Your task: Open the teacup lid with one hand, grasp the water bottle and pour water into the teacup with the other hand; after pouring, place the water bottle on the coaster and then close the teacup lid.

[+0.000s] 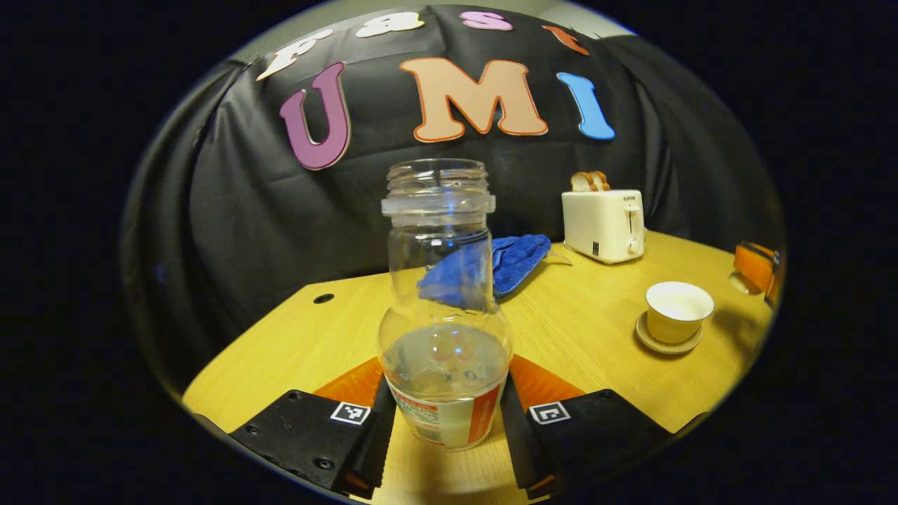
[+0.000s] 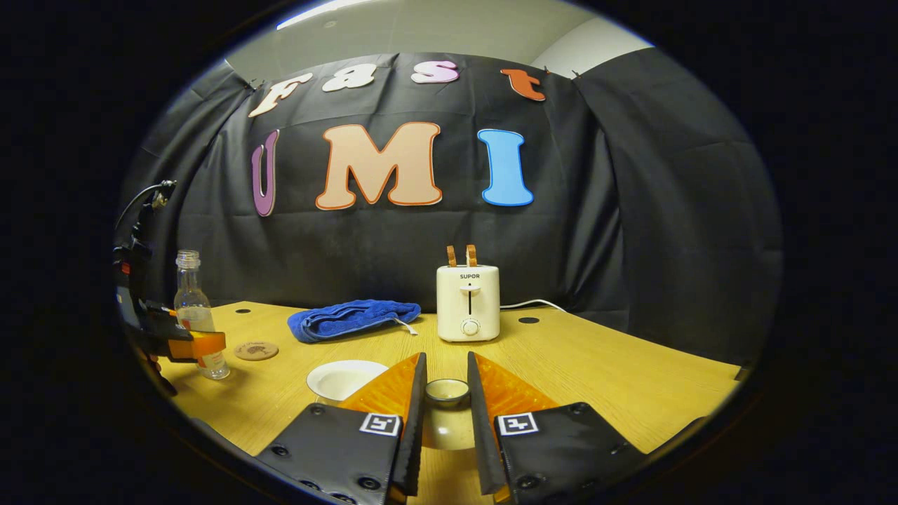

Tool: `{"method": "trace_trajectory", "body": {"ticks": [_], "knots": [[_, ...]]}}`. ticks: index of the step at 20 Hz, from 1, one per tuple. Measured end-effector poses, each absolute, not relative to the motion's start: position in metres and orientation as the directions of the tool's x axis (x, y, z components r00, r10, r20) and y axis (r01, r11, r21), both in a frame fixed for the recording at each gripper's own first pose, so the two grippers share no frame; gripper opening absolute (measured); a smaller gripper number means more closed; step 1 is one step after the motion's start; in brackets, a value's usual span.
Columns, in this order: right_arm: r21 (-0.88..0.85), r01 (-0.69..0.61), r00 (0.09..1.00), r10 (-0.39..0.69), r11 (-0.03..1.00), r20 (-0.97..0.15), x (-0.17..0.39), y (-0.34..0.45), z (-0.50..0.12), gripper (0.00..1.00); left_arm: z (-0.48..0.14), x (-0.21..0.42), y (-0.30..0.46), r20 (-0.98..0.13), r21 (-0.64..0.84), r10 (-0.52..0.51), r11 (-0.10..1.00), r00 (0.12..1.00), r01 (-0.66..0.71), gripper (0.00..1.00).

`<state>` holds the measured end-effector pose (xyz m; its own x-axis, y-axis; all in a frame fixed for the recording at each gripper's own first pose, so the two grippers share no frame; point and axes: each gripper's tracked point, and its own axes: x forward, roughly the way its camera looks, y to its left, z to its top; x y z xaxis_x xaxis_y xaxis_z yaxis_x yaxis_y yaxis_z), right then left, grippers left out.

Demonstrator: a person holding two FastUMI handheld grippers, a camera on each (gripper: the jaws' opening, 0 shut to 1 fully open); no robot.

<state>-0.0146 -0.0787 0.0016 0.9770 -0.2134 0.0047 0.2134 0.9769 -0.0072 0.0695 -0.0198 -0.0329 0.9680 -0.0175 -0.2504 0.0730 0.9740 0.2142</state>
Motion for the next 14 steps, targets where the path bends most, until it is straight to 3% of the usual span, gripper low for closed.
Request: {"method": "trace_trajectory", "body": {"ticks": [7,14], "knots": [[-0.008,0.217,0.976,-0.217,0.976,0.004,-0.017,-0.089,0.002,0.36,0.023,0.094,-0.025,-0.109,0.557,0.051,0.830,0.993,0.019,0.66],[-0.009,0.282,0.959,-0.282,0.959,0.007,-0.023,-0.121,0.003,0.36,0.029,0.114,-0.054,-0.042,0.867,0.027,0.498,0.999,0.023,0.66]]}}
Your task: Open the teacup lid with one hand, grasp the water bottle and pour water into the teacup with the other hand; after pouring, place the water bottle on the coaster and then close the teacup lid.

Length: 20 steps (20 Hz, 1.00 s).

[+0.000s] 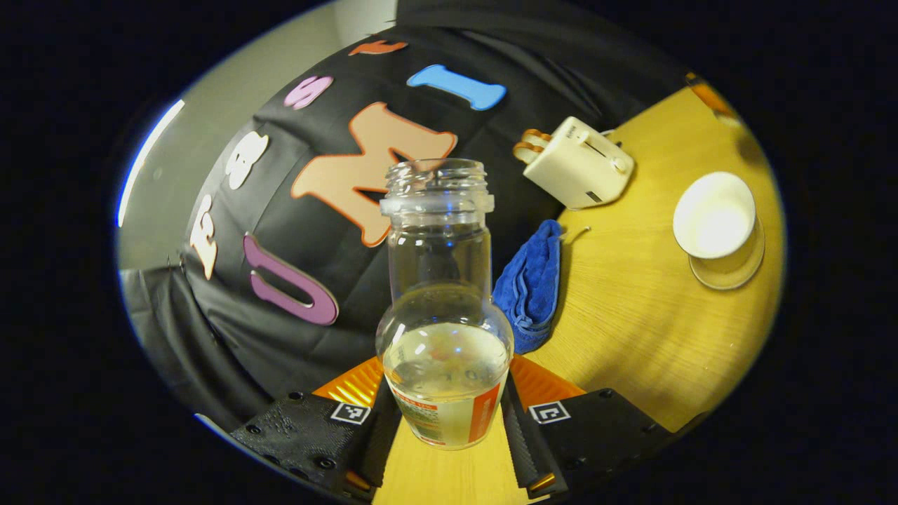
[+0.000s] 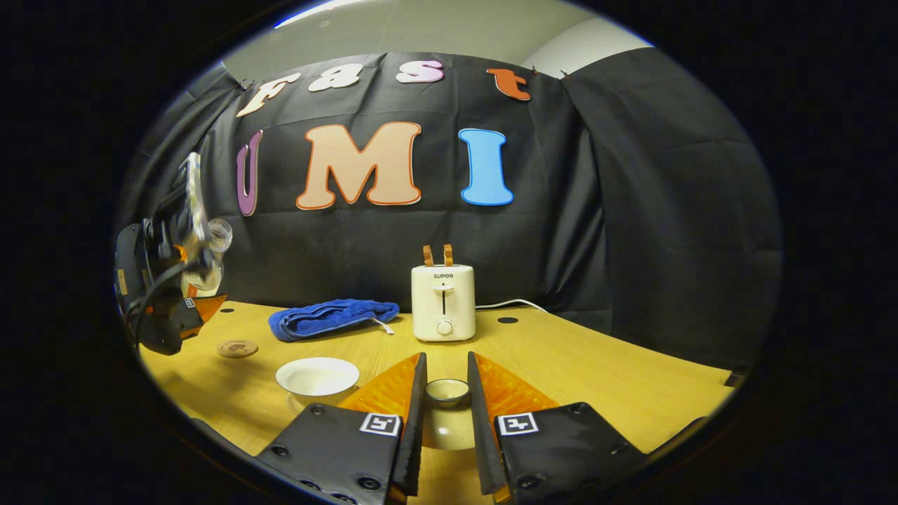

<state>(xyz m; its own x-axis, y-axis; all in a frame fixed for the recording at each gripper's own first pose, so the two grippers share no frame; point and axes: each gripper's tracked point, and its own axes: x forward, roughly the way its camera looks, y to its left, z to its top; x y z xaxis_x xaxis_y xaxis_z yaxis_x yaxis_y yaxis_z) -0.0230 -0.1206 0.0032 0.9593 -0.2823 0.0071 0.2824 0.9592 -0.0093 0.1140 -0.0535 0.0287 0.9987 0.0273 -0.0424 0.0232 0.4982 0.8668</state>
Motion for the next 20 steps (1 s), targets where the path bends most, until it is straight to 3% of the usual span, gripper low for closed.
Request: {"method": "trace_trajectory", "body": {"ticks": [7,20], "knots": [[-0.010,0.328,0.945,-0.328,0.945,0.010,-0.029,-0.144,0.004,0.36,0.002,0.121,-0.082,-0.069,0.954,0.002,0.293,0.998,0.066,0.66],[-0.012,0.328,0.945,-0.328,0.945,0.009,-0.028,-0.144,0.004,0.36,0.008,0.126,-0.098,-0.052,0.997,-0.044,-0.057,0.998,0.049,0.67]]}}
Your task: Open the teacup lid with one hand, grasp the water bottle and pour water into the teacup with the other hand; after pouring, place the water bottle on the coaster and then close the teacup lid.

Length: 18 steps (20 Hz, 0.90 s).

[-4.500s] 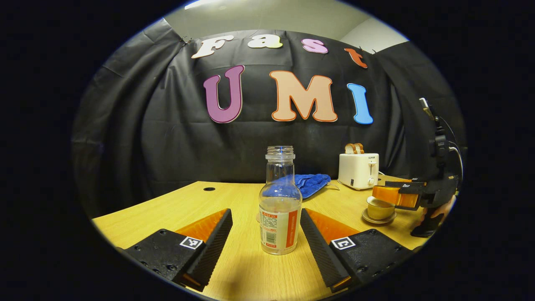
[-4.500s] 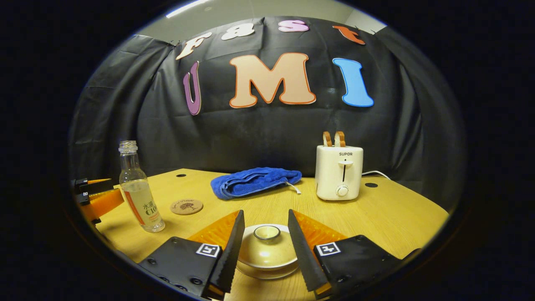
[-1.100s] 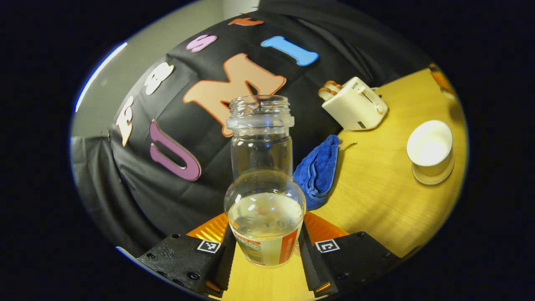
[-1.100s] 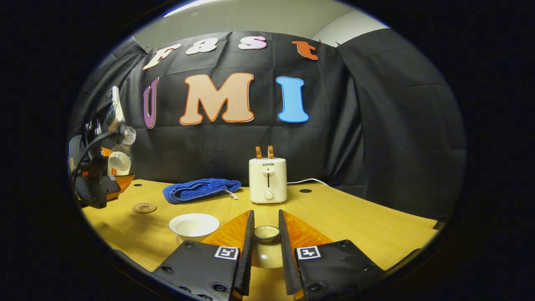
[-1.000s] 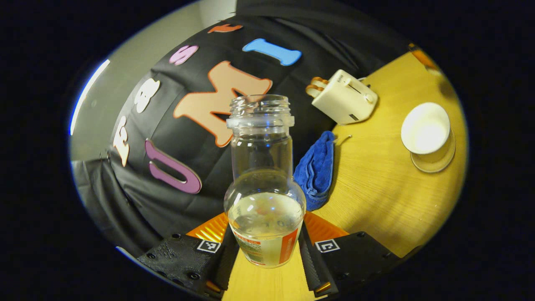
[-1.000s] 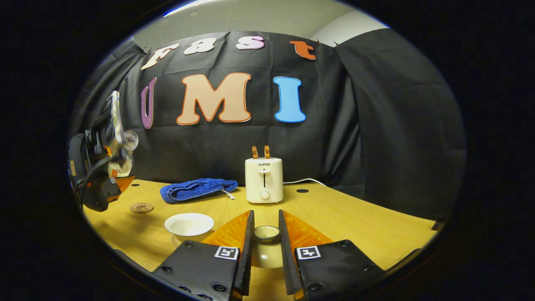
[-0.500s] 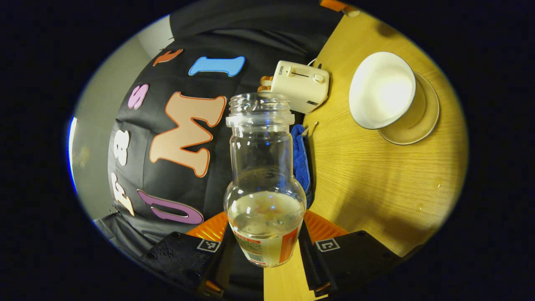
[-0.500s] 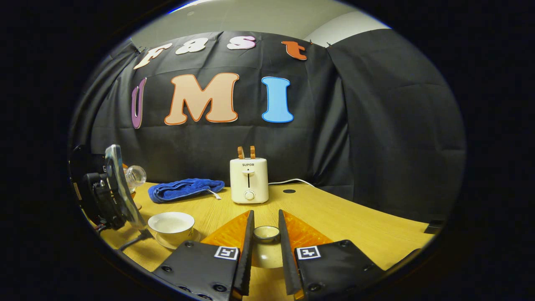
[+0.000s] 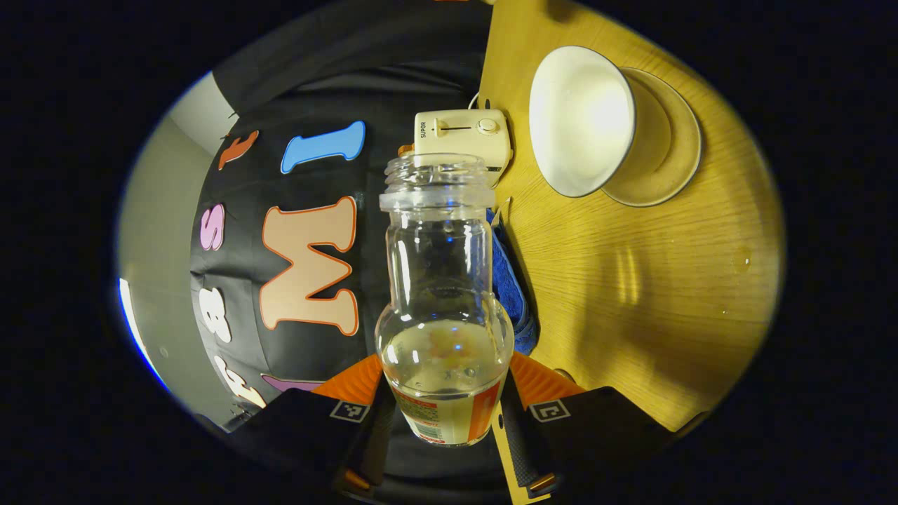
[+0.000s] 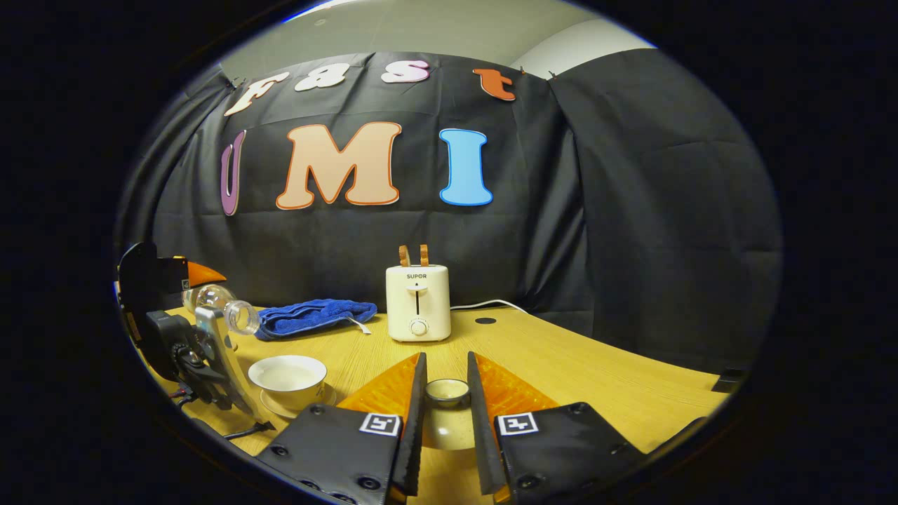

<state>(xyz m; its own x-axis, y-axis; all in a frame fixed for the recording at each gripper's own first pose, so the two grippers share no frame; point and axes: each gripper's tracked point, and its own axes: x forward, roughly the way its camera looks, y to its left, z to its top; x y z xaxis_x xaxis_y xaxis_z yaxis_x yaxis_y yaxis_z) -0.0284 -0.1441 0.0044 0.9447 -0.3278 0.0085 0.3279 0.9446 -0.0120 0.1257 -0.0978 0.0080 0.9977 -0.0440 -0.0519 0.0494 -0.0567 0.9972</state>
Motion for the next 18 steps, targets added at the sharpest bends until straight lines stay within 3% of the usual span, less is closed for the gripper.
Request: {"method": "trace_trajectory", "body": {"ticks": [18], "knots": [[-0.011,0.327,0.945,-0.327,0.945,0.010,-0.029,-0.144,0.005,0.36,0.035,0.130,-0.107,-0.008,0.967,-0.068,-0.255,0.998,-0.010,0.67]]}}
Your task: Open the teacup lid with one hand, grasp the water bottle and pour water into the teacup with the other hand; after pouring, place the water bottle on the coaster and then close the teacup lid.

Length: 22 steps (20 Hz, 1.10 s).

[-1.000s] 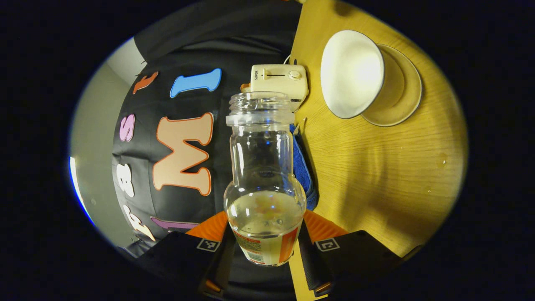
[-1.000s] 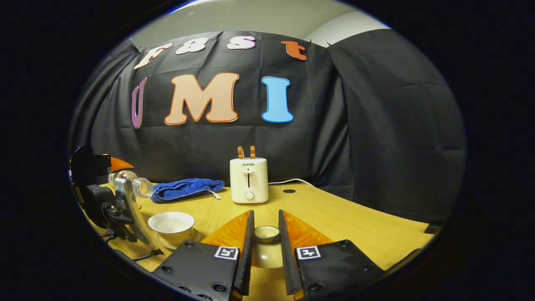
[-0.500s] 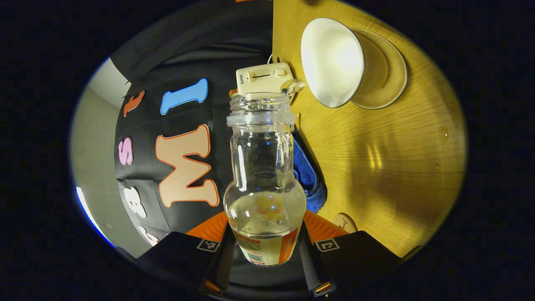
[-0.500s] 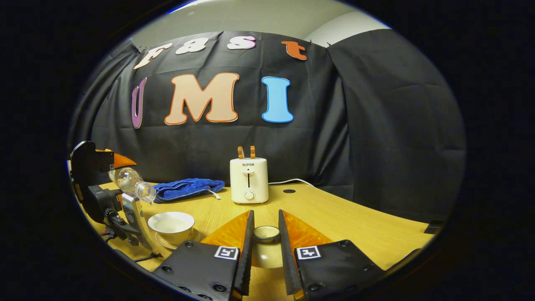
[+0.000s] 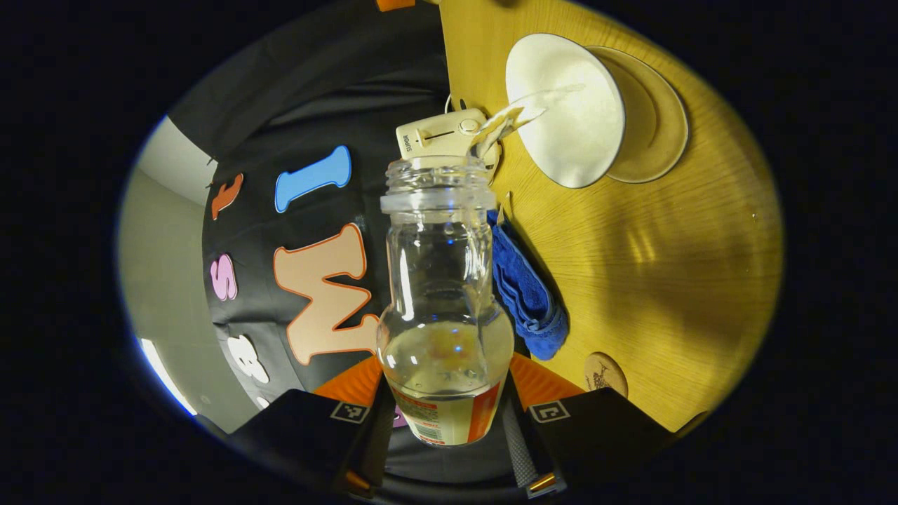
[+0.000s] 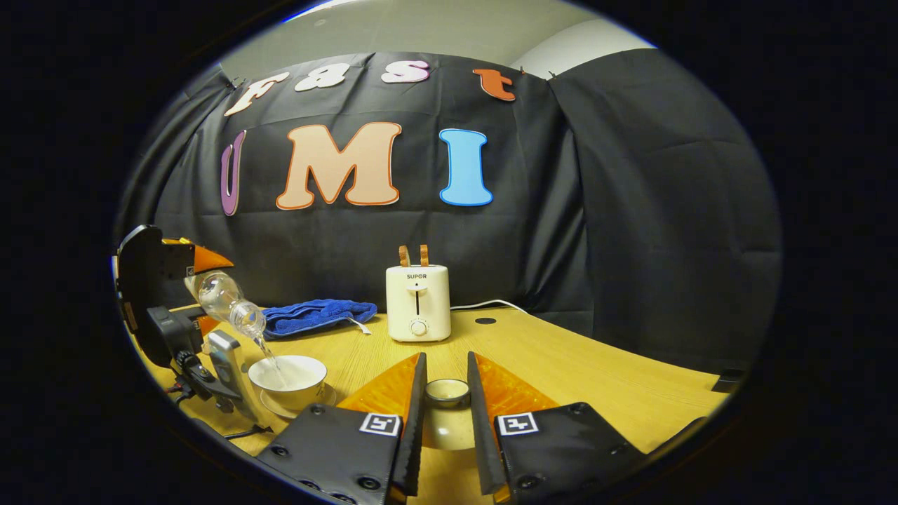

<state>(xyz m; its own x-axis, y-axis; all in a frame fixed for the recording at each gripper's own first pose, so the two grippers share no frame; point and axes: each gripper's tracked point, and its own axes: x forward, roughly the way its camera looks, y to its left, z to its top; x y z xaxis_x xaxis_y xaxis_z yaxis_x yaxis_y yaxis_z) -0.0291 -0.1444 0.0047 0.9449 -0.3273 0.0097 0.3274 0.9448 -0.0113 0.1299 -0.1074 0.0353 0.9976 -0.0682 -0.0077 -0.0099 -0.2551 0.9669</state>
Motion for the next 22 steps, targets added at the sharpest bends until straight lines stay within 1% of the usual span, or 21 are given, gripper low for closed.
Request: {"method": "trace_trajectory", "body": {"ticks": [4,9,14,22], "knots": [[-0.011,0.330,0.944,-0.330,0.944,0.009,-0.029,-0.145,0.004,0.36,0.048,0.129,-0.108,0.001,0.958,-0.078,-0.287,0.997,-0.024,0.66],[-0.012,0.335,0.942,-0.335,0.942,0.010,-0.030,-0.145,0.004,0.36,0.075,0.128,-0.112,0.047,0.938,-0.103,-0.337,0.994,-0.079,0.65],[-0.012,0.335,0.942,-0.334,0.942,0.010,-0.030,-0.146,0.005,0.36,0.094,0.129,-0.115,0.077,0.926,-0.112,-0.361,0.991,-0.113,0.66],[-0.012,0.335,0.942,-0.335,0.942,0.010,-0.030,-0.146,0.005,0.36,0.091,0.132,-0.130,0.099,0.885,-0.143,-0.440,0.985,-0.153,0.66]]}}
